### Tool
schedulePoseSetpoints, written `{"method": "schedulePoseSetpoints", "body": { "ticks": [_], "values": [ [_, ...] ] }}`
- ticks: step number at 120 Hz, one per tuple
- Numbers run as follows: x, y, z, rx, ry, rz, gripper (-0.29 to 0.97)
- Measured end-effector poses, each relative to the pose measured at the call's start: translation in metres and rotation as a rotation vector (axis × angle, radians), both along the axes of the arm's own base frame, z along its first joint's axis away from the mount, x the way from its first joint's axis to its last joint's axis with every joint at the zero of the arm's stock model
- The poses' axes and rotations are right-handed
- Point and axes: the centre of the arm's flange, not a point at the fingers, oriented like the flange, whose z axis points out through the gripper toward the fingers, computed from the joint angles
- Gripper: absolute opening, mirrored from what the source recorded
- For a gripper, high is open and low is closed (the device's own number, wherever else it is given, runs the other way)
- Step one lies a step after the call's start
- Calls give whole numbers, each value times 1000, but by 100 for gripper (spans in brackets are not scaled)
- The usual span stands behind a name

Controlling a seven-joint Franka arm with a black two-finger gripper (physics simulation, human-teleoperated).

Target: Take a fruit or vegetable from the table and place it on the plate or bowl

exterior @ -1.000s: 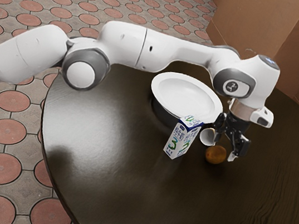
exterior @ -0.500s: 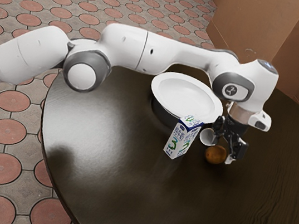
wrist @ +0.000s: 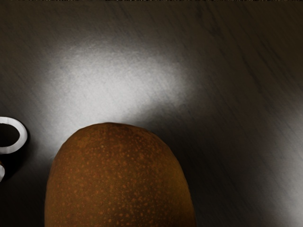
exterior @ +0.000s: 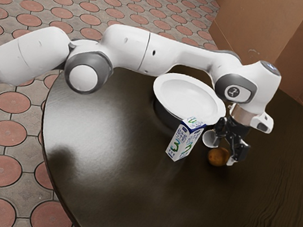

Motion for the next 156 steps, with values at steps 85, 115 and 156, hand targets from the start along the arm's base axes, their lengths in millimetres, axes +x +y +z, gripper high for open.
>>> {"method": "schedulePoseSetpoints", "body": {
  "ticks": [85, 115, 156],
  "values": [
    [9, 11, -18, -15, 8, 18, 68],
    [10, 10, -24, -15, 17, 16, 68],
    [9, 7, -23, -10, 16, 19, 31]
  ]
}}
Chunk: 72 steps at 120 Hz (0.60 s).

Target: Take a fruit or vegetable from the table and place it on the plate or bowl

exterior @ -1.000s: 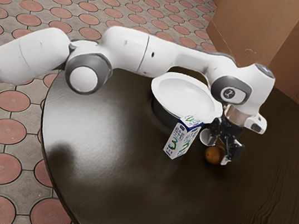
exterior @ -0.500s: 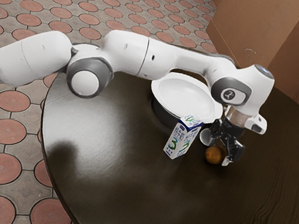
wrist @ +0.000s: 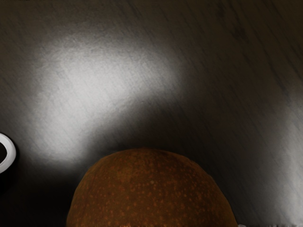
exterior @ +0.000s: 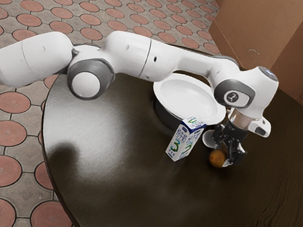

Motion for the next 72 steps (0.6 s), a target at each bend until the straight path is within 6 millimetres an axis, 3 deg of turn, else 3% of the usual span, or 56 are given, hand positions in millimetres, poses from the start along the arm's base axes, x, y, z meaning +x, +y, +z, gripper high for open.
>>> {"method": "schedulePoseSetpoints", "body": {
  "ticks": [10, 26, 36, 44, 54, 58, 64, 72],
  "values": [
    [-1, -4, 5, 3, -6, -4, 30],
    [-6, -12, 35, 15, -49, -13, 28],
    [-13, -12, 73, 37, -98, -14, 26],
    [-27, -5, 123, 68, -154, -5, 27],
    [-49, 18, 182, 128, -212, 30, 28],
    [-58, 39, 196, 157, -210, 60, 28],
    [-69, 72, 205, 193, -186, 106, 28],
    [-80, 113, 196, 225, -128, 159, 28]
  ]
}}
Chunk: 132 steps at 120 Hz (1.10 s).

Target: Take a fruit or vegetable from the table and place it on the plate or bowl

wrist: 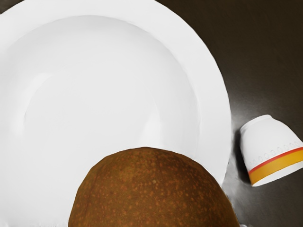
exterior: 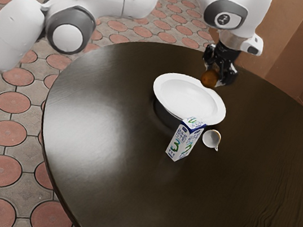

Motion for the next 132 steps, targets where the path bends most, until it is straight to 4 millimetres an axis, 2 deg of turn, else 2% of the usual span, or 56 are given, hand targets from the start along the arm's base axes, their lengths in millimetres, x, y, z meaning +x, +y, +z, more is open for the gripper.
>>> {"method": "schedulePoseSetpoints", "body": {
  "ticks": [13, 22, 31, 48, 63, 71, 80, 89, 112, 116, 120, 124, 128, 132],
  "values": [
    [2, 55, -31, 2, 69, 78, 27],
    [7, 76, -52, -6, 104, 107, 26],
    [12, 88, -66, -13, 121, 122, 26],
    [13, 106, -78, -19, 139, 144, 27],
    [20, 117, -109, -30, 183, 154, 27],
    [23, 120, -118, -35, 192, 155, 26],
    [24, 120, -121, -40, 195, 154, 43],
    [24, 119, -121, -45, 194, 149, 53],
    [24, 108, -107, -52, 173, 120, 64],
    [23, 101, -99, -54, 165, 105, 65],
    [19, 81, -77, -59, 142, 64, 66],
    [7, 49, -43, -60, 114, 4, 66],
    [-14, 14, -7, -40, 100, -58, 67],
    [-48, -21, 24, 3, 106, -112, 67]
  ]
}}
